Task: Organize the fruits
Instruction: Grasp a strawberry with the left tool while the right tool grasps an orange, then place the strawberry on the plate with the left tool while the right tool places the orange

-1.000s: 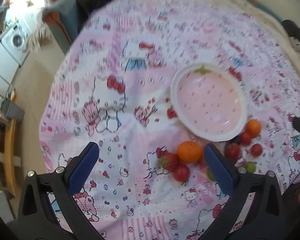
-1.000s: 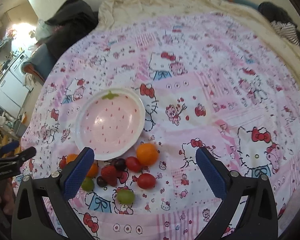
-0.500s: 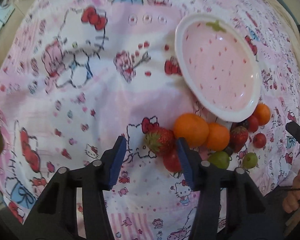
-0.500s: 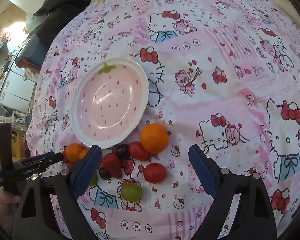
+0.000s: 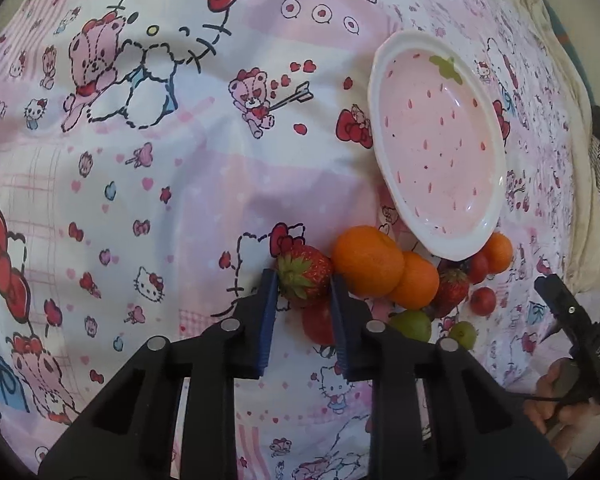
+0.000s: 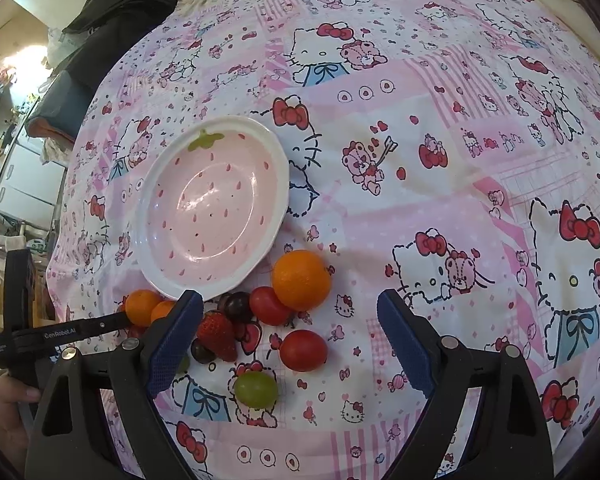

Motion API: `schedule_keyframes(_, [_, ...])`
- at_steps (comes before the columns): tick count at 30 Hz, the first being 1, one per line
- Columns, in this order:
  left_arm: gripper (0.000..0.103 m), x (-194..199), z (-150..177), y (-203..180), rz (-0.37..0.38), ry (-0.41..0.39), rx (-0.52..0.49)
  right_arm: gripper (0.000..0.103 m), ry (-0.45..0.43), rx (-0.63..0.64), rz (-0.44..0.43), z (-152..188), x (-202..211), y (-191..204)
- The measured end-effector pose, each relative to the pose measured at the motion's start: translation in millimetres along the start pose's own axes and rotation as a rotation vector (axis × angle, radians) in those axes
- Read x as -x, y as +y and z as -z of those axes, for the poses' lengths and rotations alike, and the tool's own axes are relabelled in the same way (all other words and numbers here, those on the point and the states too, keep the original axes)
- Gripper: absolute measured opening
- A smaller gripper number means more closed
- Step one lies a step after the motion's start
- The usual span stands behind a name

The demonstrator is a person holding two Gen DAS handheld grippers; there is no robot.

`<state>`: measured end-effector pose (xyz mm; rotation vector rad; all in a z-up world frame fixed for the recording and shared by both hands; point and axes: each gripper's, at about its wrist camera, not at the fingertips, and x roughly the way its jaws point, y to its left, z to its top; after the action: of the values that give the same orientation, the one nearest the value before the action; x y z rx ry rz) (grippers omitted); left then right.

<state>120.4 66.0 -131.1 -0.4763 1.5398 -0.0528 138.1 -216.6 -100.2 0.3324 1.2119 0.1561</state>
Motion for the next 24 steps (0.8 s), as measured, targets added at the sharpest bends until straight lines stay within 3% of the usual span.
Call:
schedule_keyframes(4, [0.021, 17, 2, -7, -0.013, -0.05, -0.049, 0.091, -0.006, -0.002, 0.005, 1, 2, -2])
schedule_keyframes(10, [0.021, 56, 5, -25, -0.109, -0.226, -0.188, 0.09, 0.007, -0.031, -0.009, -7, 1, -13])
schedule_keyframes(15, [0.021, 62, -1, -32, -0.091, -0.257, -0.224, 0.063, 0.109, -0.034, -0.053, -17, -25, -13])
schedule_keyframes(19, [0.021, 59, -9, -25, -0.044, -0.234, -0.173, 0.056, 0.184, -0.027, -0.058, -17, -53, -10])
schedule_keyframes(24, [0.021, 54, -14, -15, -0.053, -0.232, -0.119, 0.042, 0.17, 0.022, 0.005, -13, -55, -5])
